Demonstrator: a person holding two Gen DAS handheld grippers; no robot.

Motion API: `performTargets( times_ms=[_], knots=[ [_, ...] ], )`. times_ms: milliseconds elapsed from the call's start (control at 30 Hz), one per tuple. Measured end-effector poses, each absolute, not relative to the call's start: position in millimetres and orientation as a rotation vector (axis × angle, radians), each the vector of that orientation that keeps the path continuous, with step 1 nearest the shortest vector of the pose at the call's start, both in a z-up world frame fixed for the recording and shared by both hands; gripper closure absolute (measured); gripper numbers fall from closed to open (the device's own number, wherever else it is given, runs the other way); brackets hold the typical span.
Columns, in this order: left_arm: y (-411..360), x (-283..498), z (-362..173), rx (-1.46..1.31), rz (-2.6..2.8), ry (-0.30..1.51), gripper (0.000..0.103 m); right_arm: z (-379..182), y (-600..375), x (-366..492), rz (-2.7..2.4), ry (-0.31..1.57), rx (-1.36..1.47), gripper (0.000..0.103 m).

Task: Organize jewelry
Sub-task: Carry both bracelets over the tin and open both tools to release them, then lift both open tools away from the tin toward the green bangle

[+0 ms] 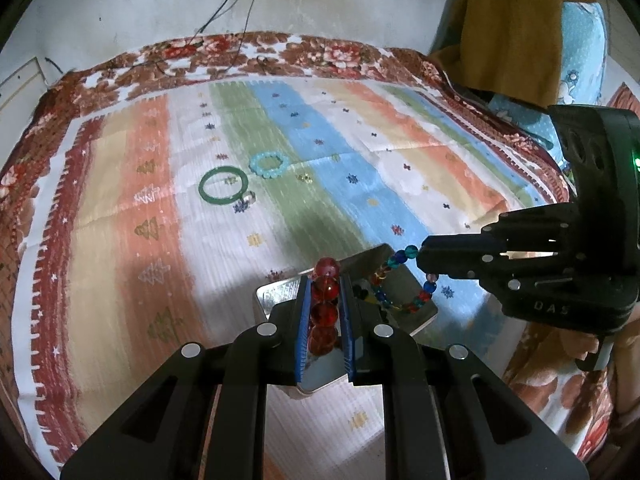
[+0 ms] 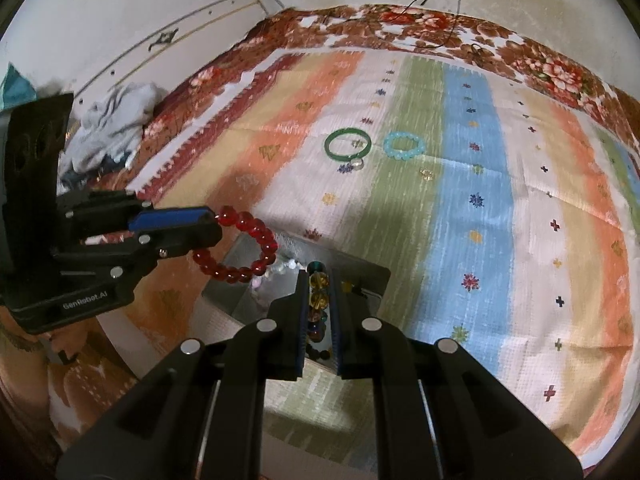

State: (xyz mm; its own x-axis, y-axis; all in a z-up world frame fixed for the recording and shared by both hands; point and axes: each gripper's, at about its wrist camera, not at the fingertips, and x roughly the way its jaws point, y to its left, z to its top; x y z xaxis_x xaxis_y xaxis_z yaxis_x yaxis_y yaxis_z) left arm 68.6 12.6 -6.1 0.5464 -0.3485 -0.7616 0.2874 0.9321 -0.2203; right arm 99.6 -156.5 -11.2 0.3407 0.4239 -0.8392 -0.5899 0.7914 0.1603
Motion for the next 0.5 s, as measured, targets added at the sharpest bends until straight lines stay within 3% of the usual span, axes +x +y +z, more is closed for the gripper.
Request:
performTargets(
  times_ms=[67,133,367,500],
  knots=[
    [15.5,70.7,-8.1,-0.083,-0.36,0.926,0.073,-12.8,-156.8,101.1,0.634,1.028,-0.193,0.082],
    [18.0,71.4,-8.4,-0.082,-0.344,0.923,0.067,-13.7,-159.0,103.6,0.604,1.025,-0.199,0.061],
    [26.4,74.3,-8.8,-0.088,-0.307,0.922,0.057,-13.9,-167.9,114.1,0.587,1.044,-0.136,0.06],
    [27.5,76.3,-10.2,-0.088,-0.299,0.924,0.055,-14.2,-171.4,118.1,0.582,1.051,-0.104,0.055]
  ],
)
